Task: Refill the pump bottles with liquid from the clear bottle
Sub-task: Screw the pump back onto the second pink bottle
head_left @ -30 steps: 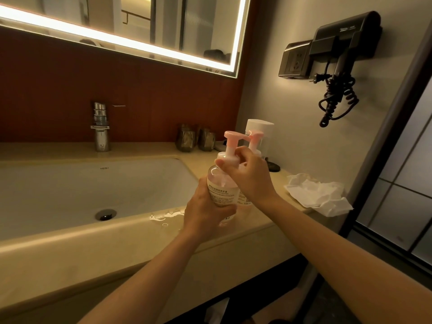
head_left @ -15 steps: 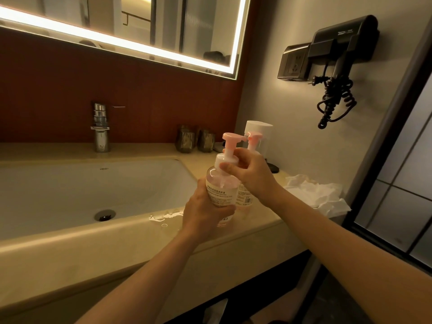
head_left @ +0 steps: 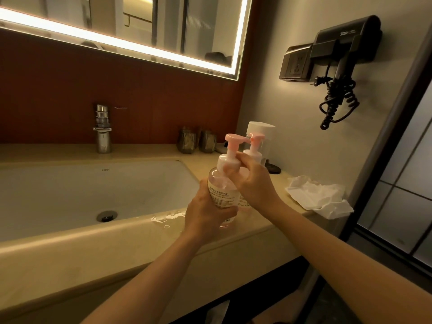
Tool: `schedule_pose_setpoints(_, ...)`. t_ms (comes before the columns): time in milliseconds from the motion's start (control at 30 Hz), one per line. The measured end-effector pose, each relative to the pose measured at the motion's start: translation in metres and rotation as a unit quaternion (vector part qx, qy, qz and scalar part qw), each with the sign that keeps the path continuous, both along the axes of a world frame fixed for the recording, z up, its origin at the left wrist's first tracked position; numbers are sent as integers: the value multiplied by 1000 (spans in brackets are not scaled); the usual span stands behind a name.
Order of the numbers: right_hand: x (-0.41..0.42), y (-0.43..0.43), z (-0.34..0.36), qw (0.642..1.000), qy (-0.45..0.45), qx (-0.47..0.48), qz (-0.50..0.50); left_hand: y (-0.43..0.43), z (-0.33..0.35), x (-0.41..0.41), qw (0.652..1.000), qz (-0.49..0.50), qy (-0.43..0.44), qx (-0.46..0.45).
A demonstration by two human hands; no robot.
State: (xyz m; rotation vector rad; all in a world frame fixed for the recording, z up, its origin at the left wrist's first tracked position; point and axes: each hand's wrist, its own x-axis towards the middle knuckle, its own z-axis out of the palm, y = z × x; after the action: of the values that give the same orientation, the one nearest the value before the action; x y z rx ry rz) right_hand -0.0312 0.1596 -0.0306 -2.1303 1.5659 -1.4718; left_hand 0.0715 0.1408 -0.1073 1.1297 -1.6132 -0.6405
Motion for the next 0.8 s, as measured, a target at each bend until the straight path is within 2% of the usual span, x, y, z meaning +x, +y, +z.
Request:
schedule_pose_setpoints(100,1,-7,-1,995,32,-52,-75,0,-1,-1,1000,-3,1,5)
schedule_pose_setpoints(233,6,-12,2,993,54,-28,-102,0,0,-1,1000,-6,8,6)
schedule_pose_setpoints(467,4,-3,-5,1000,4,-16,-10,1,-1,0,1000,-8,7,-1)
schedule_pose_setpoints(700,7,-11,-3,997,12,-22,-72,0,-2,-1,1000,-7,8,5)
schedule_pose_setpoints(800,8,-10,0,999,7,-5,-43,-1,-2,0,1000,-5,10,2)
